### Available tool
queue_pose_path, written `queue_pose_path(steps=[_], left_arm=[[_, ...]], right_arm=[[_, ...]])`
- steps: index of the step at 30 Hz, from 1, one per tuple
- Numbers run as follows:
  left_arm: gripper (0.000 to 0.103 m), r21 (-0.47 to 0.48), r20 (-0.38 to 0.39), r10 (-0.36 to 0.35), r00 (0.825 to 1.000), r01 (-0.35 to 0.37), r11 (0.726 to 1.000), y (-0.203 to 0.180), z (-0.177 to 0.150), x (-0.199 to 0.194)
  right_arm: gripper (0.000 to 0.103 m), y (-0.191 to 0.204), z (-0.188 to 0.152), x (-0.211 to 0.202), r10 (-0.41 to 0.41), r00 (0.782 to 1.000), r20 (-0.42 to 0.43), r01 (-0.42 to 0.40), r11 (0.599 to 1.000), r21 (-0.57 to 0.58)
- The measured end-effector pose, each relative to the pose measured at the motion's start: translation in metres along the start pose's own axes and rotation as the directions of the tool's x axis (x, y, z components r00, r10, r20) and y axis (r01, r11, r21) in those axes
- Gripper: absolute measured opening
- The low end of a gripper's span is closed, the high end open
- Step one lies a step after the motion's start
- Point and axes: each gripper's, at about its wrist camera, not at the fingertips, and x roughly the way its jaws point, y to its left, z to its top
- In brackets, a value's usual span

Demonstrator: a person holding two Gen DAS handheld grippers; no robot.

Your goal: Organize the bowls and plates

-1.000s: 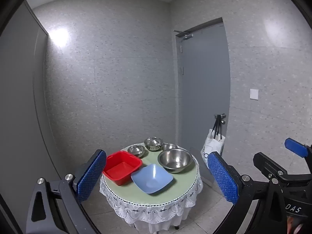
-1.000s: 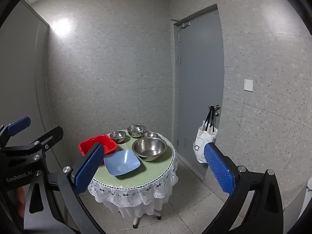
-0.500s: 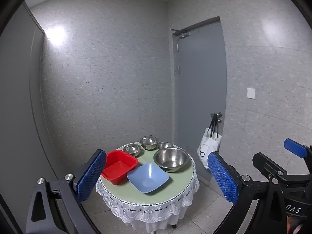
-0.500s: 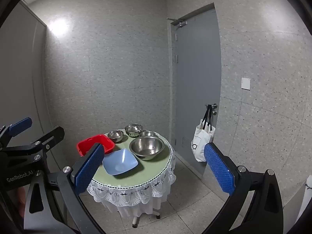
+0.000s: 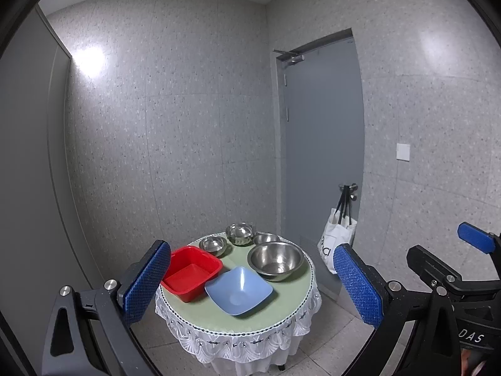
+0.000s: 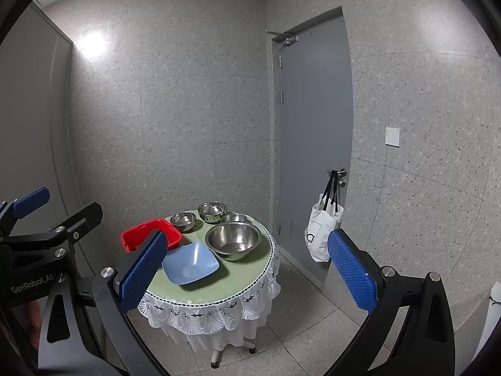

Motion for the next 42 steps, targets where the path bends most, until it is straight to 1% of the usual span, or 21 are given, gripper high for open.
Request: queue_pose_path(steps=[12, 20, 25, 42], left_arm=[[0.103, -0.004, 0.001, 0.002, 1.000, -0.002, 1.000, 0.000, 0.003, 0.004], [0.103, -0.004, 0.001, 0.003, 1.000, -0.003, 1.000, 0.001, 0.003, 0.005], [0.103, 0.001, -0.002, 0.002, 1.000, -0.002, 1.000, 0.001, 0.003, 0.005], [0.103, 0.001, -0.006, -0.005, 1.000, 0.005, 1.000, 0.010, 0.002, 0.011]], right_arm=[[0.103, -0.002, 0.004, -0.001, -0.002, 1.000, 0.005, 0.003, 1.000, -0.004], [0.103, 0.002, 0.007, -0.001, -0.025, 1.000, 0.014, 0.025, 1.000, -0.013], [0.103, 0.002, 0.006, -0.002, -0.046, 0.999, 0.021, 0.046, 0.999, -0.015], [0.103, 0.009, 0.003, -0.002, -0.054, 0.998, 0.021, 0.054, 0.998, -0.014]])
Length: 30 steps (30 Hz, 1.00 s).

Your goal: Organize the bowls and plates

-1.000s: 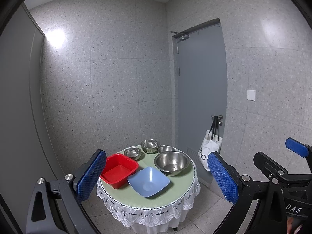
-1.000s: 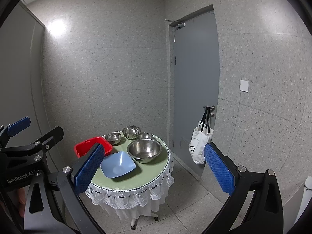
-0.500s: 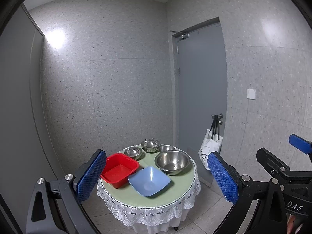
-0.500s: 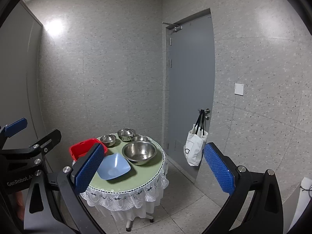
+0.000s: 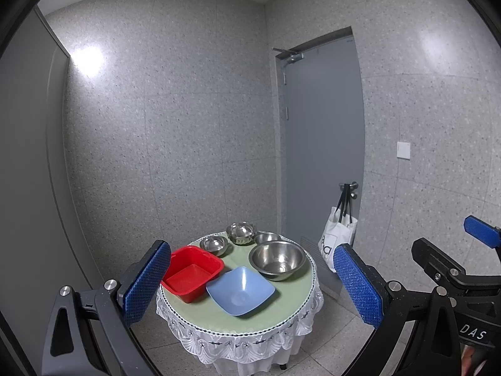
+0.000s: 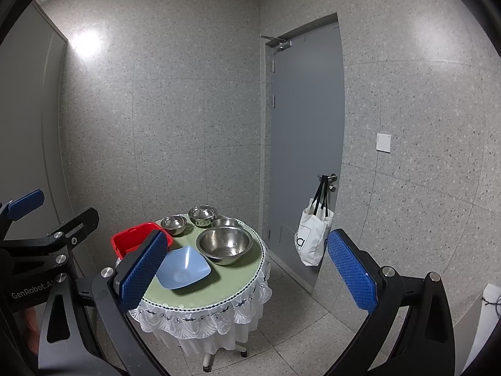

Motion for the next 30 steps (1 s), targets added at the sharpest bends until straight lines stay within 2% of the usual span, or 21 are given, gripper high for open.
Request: queue_pose_path(steps=[12, 30], left_arm=[[0.103, 0.005, -0.010, -0.011, 1.000, 0.011, 1.000, 0.021, 0.002, 0.023], [0.103, 0.030, -0.049, -0.036, 0.998, 0.037, 0.999, 0.086, 0.007, 0.097]], right_arm=[[0.103, 0.016, -0.001, 0.017, -0.008, 1.000, -0.013, 0.008, 1.000, 0.009], [0.103, 0.066, -0.005, 0.074, -0.024, 0.998, -0.049, 0.026, 0.999, 0.038]])
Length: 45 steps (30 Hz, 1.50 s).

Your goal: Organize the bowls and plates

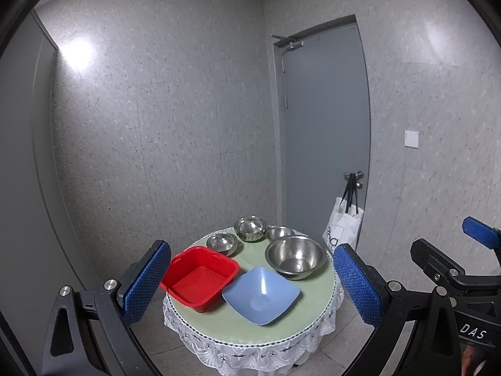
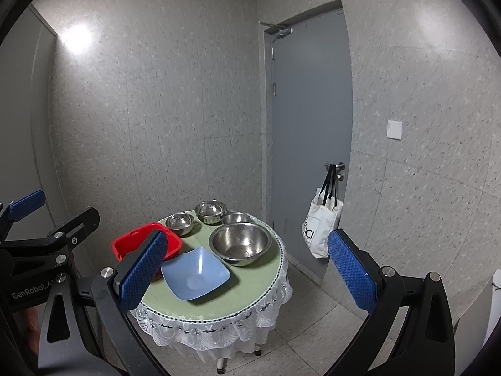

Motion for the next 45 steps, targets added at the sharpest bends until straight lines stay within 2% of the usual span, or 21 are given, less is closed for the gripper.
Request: queue_pose_path(steps=[3, 9, 12, 16, 20, 24, 25, 27, 28, 29, 31, 33, 34, 37, 39, 41, 42, 43, 44, 45], left_arm=[[0.103, 0.000, -0.024, -0.004, 1.000, 0.004, 1.000, 0.006, -0.002, 0.019], [0.103, -0.002, -0.130, 0.009, 0.991, -0.009, 1.000, 0.009, -0.006, 0.087], [0.103, -0.019, -0.201, 0.023, 0.979, -0.027, 0.999, 0.008, -0.010, 0.134], [0.102, -0.035, -0.306, 0.064, 0.950, -0.078, 0.996, 0.005, -0.016, 0.206], [0.103, -0.062, -0.439, 0.089, 0.894, -0.129, 0.990, 0.000, -0.026, 0.281], [0.102, -0.098, -0.521, 0.105, 0.847, -0.181, 0.979, 0.004, -0.045, 0.346], [0.101, -0.107, -0.554, 0.112, 0.825, -0.204, 0.973, 0.007, -0.052, 0.367], [0.098, -0.126, -0.588, 0.106, 0.802, -0.220, 0.967, 0.012, -0.060, 0.391], [0.093, -0.141, -0.616, 0.101, 0.781, -0.235, 0.962, 0.016, -0.067, 0.407], [0.091, -0.153, -0.631, 0.095, 0.770, -0.243, 0.958, 0.019, -0.069, 0.417], [0.089, -0.175, -0.649, 0.079, 0.757, -0.249, 0.953, 0.024, -0.073, 0.434], [0.085, -0.177, -0.674, 0.074, 0.735, -0.257, 0.950, 0.023, -0.074, 0.452], [0.083, -0.180, -0.674, 0.070, 0.735, -0.255, 0.950, 0.023, -0.079, 0.459], [0.079, -0.182, -0.683, 0.065, 0.728, -0.255, 0.950, 0.026, -0.084, 0.475], [0.072, -0.185, -0.687, 0.064, 0.724, -0.259, 0.948, 0.030, -0.093, 0.487], [0.066, -0.195, -0.702, 0.059, 0.710, -0.271, 0.943, 0.032, -0.100, 0.497], [0.060, -0.198, -0.708, 0.056, 0.704, -0.274, 0.941, 0.033, -0.103, 0.497], [0.051, -0.209, -0.716, 0.044, 0.696, -0.274, 0.939, 0.035, -0.109, 0.502], [0.046, -0.218, -0.722, 0.036, 0.690, -0.278, 0.936, 0.037, -0.112, 0.505], [0.039, -0.229, -0.729, 0.027, 0.684, -0.281, 0.932, 0.039, -0.115, 0.507]], right_arm=[[0.103, 0.005, -0.005, 0.016, 0.004, 1.000, -0.026, -0.004, 1.000, 0.008], [0.103, 0.003, -0.019, 0.071, 0.029, 0.994, -0.109, -0.028, 1.000, 0.009], [0.103, -0.001, -0.031, 0.113, 0.054, 0.984, -0.169, -0.053, 0.999, 0.010], [0.103, -0.008, -0.053, 0.180, 0.092, 0.965, -0.246, -0.095, 0.995, 0.002], [0.103, -0.017, -0.076, 0.258, 0.138, 0.918, -0.372, -0.146, 0.989, 0.007], [0.103, -0.019, -0.102, 0.320, 0.185, 0.871, -0.455, -0.193, 0.981, 0.028], [0.103, -0.018, -0.108, 0.333, 0.205, 0.857, -0.472, -0.211, 0.977, 0.041], [0.103, -0.014, -0.125, 0.360, 0.243, 0.821, -0.516, -0.247, 0.967, 0.063], [0.103, -0.012, -0.133, 0.370, 0.257, 0.803, -0.538, -0.256, 0.963, 0.078], [0.103, -0.011, -0.143, 0.382, 0.278, 0.780, -0.561, -0.268, 0.958, 0.103], [0.099, -0.011, -0.158, 0.401, 0.308, 0.741, -0.597, -0.275, 0.950, 0.149], [0.097, -0.010, -0.169, 0.414, 0.334, 0.710, -0.620, -0.280, 0.942, 0.187], [0.093, -0.011, -0.175, 0.421, 0.352, 0.692, -0.630, -0.282, 0.936, 0.212], [0.090, -0.016, -0.187, 0.436, 0.394, 0.646, -0.654, -0.284, 0.919, 0.273], [0.084, -0.019, -0.190, 0.443, 0.415, 0.631, -0.656, -0.289, 0.910, 0.298], [0.077, -0.021, -0.194, 0.451, 0.433, 0.616, -0.658, -0.293, 0.901, 0.319], [0.074, -0.019, -0.196, 0.455, 0.440, 0.609, -0.660, -0.297, 0.898, 0.325], [0.065, -0.020, -0.198, 0.457, 0.451, 0.600, -0.661, -0.303, 0.893, 0.333], [0.059, -0.020, -0.199, 0.459, 0.463, 0.591, -0.661, -0.311, 0.887, 0.343], [0.057, -0.020, -0.201, 0.460, 0.472, 0.583, -0.662, -0.318, 0.882, 0.348]])
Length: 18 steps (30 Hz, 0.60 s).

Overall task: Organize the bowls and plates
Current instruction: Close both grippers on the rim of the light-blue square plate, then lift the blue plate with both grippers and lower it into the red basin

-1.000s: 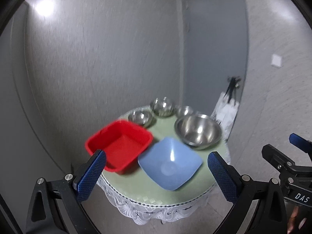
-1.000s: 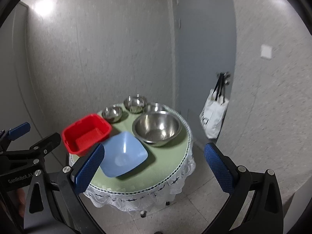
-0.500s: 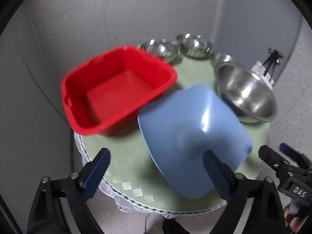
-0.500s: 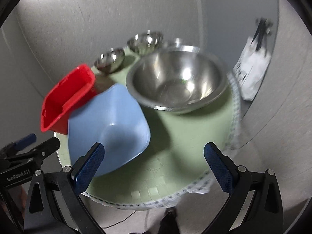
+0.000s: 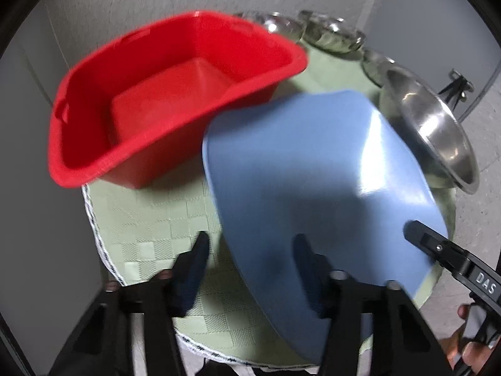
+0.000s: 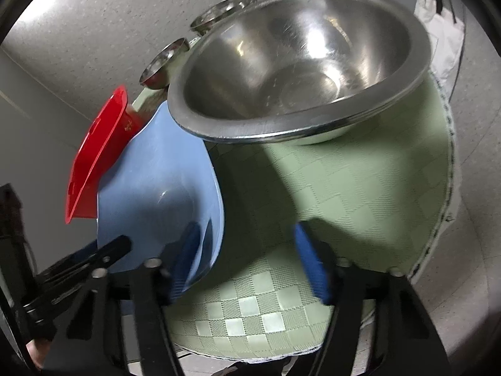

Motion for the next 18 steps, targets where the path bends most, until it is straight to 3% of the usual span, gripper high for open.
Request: queue_pose_path(steps=[3, 7, 13, 18], left_arm=[[0.023, -0.017, -0.009, -0.070, 0.998, 0.070, 0.997, 0.007, -0.001, 0.004], [0.016, 0.028, 0.023, -0.056, 0.998, 0.055, 0.998, 0.001, -0.001, -0.002], [0.013, 0.055, 0.032, -0.060, 0.998, 0.058, 0.997, 0.003, -0.012, -0.020], [0.013, 0.118, 0.086, -0.067, 0.994, 0.056, 0.991, -0.002, -0.021, -0.042]], right_arm=[[0.043, 0.000, 0.001, 0.000, 0.049, 0.999, 0.000, -0.049, 0.999, -0.010], [0.014, 0.006, 0.001, 0.003, 0.089, 0.996, -0.015, -0.089, 0.995, -0.037], [0.015, 0.016, -0.005, -0.010, 0.102, 0.995, -0.012, -0.102, 0.993, -0.052], [0.015, 0.029, -0.013, -0.030, 0.112, 0.994, -0.010, -0.113, 0.991, -0.074]])
